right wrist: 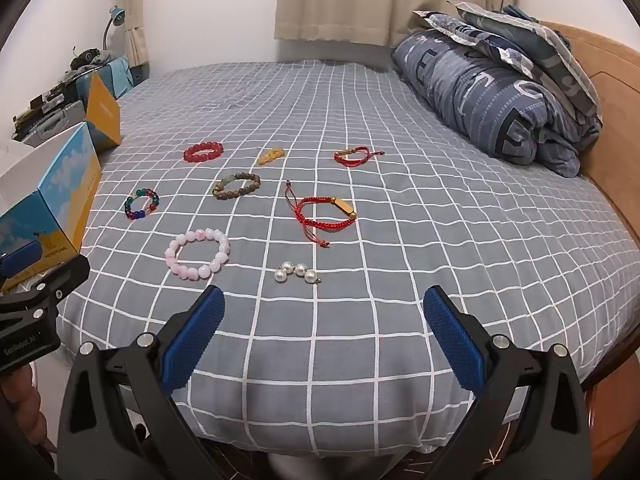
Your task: Organize jewelry
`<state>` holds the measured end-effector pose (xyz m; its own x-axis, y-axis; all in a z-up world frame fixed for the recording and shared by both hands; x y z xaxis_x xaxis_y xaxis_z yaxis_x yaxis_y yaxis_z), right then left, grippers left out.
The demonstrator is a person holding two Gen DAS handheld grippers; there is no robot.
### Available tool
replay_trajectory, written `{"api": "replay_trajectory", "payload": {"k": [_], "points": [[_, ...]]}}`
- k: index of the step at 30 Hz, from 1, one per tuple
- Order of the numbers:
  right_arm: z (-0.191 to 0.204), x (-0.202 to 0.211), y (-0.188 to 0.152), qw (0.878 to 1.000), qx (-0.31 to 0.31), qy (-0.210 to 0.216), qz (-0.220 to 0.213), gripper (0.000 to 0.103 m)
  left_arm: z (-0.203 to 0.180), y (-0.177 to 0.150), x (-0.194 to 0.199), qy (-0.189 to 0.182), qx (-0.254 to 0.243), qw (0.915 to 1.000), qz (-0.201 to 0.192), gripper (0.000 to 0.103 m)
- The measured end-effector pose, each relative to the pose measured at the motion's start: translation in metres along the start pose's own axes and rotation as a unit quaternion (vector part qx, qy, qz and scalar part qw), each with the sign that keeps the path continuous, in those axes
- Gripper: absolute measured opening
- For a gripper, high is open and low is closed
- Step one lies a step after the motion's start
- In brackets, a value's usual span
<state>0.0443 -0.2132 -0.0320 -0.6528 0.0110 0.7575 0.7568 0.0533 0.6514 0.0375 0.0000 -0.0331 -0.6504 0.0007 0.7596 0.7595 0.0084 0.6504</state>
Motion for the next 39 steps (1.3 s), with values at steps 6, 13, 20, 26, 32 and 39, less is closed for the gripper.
{"api": "replay_trajectory", "payload": {"k": [6,13,20,26,32,39], "points": [[-0.0005,-0.0015,-0.0012,1.000,0.002,-0.001,0.001,0.096,0.0000,-0.0007,0.0008,-0.004,0.000,1.0000,0.003,0.097],[-0.0019,-0.0016,-0.0013,1.000,0.001,-0.001,0.001,0.096,-0.0004,0.0007,0.0011,-0.003,-0.001,1.0000,0.002,0.097],[-0.0051,0.0003,-0.0003,1.000,-0.002,-0.002,0.000,0.096,0.0008,0.0010,-0.0004,-0.004,-0.004,1.0000,-0.001,0.097],[-0.0054,0.0003,0.0005,1.000,-0.003,-0.003,0.000,0.096,0.0000,0.0013,0.0009,-0.004,-0.003,0.9999,-0.009,0.097],[-0.0052,0.0001,0.0005,1.000,-0.003,-0.003,0.000,0.096,-0.0009,0.0011,0.0016,-0.001,-0.002,0.9999,-0.012,0.097],[-0.0051,0.0000,0.0005,1.000,-0.003,-0.003,0.000,0.096,-0.0006,-0.0011,0.0016,0.000,-0.006,1.0000,-0.006,0.097]]}}
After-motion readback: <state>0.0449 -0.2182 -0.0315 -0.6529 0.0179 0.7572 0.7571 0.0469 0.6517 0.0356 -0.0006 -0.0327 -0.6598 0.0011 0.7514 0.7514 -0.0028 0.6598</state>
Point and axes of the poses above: each gripper's, at about its wrist camera, not at the fingertips, and x roughly against the way its jaws point, z to its left, y to its top, the point moved 5 cm from there along -x, roughly the way its jaws point, and after that the axes turned 8 degrees about z, right-handed, at the moved point
